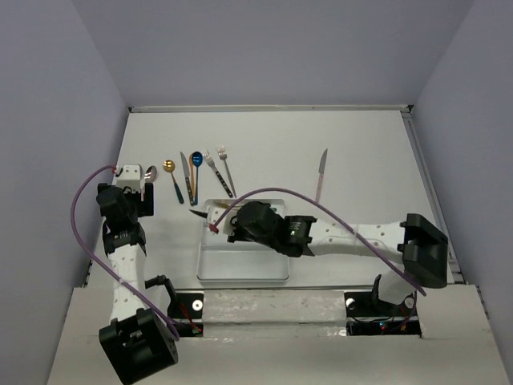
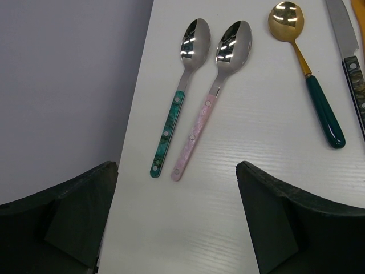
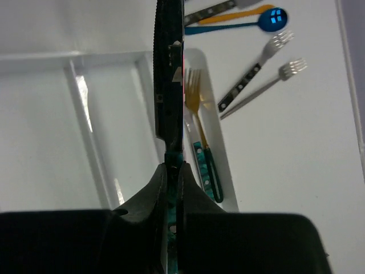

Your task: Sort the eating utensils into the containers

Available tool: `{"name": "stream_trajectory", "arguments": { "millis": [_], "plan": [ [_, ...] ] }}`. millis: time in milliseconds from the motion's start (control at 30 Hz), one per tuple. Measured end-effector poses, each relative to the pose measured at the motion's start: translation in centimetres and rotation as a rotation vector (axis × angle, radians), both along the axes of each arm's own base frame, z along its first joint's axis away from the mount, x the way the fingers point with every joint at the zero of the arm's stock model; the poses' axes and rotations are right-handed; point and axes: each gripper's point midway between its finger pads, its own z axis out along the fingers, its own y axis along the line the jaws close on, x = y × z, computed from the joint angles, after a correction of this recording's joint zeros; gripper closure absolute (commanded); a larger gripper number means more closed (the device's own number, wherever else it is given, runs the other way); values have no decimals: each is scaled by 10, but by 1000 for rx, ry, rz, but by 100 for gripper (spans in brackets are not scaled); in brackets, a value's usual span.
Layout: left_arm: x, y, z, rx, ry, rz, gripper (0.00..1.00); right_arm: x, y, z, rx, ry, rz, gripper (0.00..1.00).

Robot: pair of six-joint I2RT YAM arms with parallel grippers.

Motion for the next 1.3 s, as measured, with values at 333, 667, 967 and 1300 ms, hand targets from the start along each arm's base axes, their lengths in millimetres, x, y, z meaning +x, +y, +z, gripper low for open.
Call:
{"name": "stream_trajectory", "arguments": {
  "millis": [333,667,967,1300],
  "plan": [
    [0,0,-1,1,3,-1,1,-18,-10,-90,-363,21,180,100],
    [0,-1,-1,1,2,-5,1,-17,-13,-110,-426,18,201,100],
    [0,-1,3,6,-12,-8,1,-14,-21,-141,-503,43,169,82],
    [0,-3,3,6,-12,-17,1,-4,-24,-133,-503,8,100,52]
  ]
}}
